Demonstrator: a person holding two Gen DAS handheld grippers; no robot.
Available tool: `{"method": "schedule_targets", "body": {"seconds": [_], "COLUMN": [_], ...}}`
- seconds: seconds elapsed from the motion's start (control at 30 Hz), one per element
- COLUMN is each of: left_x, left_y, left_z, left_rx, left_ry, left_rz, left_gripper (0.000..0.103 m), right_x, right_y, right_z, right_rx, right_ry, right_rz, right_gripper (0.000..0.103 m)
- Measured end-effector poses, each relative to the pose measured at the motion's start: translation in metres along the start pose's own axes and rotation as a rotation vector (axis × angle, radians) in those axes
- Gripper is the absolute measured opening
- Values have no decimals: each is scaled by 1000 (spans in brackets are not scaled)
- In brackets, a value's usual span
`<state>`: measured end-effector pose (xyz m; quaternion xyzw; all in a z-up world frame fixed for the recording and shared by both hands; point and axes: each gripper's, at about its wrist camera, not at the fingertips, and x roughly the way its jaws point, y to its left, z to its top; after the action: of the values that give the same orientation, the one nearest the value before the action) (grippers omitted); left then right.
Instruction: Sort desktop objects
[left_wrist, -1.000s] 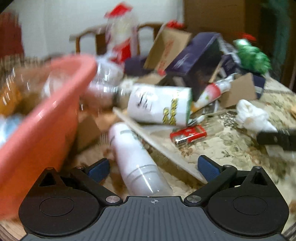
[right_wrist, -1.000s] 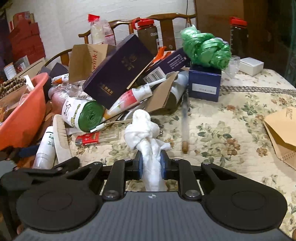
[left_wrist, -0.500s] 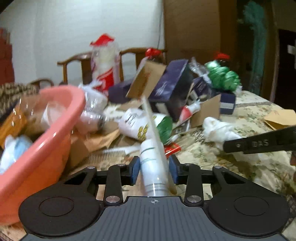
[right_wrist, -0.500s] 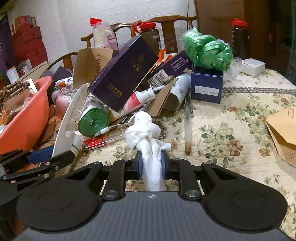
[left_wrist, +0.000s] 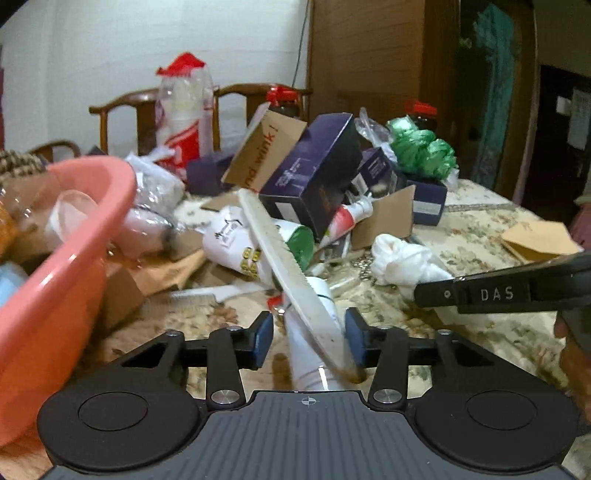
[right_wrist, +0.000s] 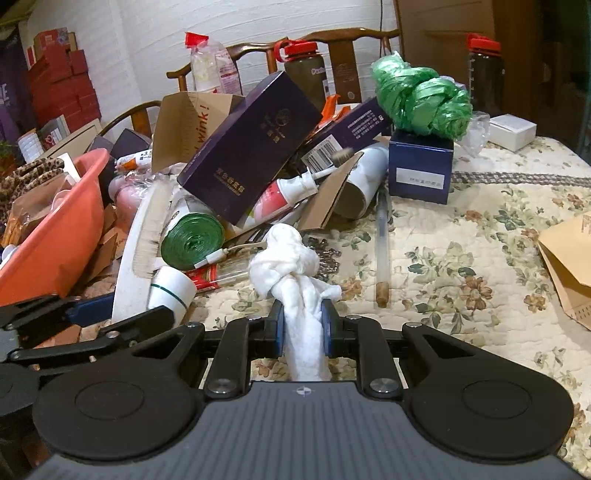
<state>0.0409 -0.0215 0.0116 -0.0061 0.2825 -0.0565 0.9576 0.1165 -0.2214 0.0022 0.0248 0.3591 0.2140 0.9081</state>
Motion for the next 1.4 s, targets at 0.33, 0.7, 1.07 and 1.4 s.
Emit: {"method": "schedule_targets", "body": {"seconds": [0.33, 0.7, 1.07, 1.4], "left_x": [7, 17, 3, 31], "left_y": [7, 16, 37, 33], "left_z": [7, 17, 11, 4], "left_rx": [-49, -84, -212, -140], "left_ry": [-51, -14, 2, 75], "left_rz": [38, 89, 144, 240], "left_gripper": [71, 15, 75, 68], "right_x": [-1, -1, -1, -1], "right_y": [2, 7, 9, 9], "right_z": [0, -3, -3, -5], "right_rx": [-3, -35, -50, -53], "right_ry": [0, -4, -13, -14], "right_rz": [2, -11, -16, -7], "right_gripper": [24, 24, 24, 24]}}
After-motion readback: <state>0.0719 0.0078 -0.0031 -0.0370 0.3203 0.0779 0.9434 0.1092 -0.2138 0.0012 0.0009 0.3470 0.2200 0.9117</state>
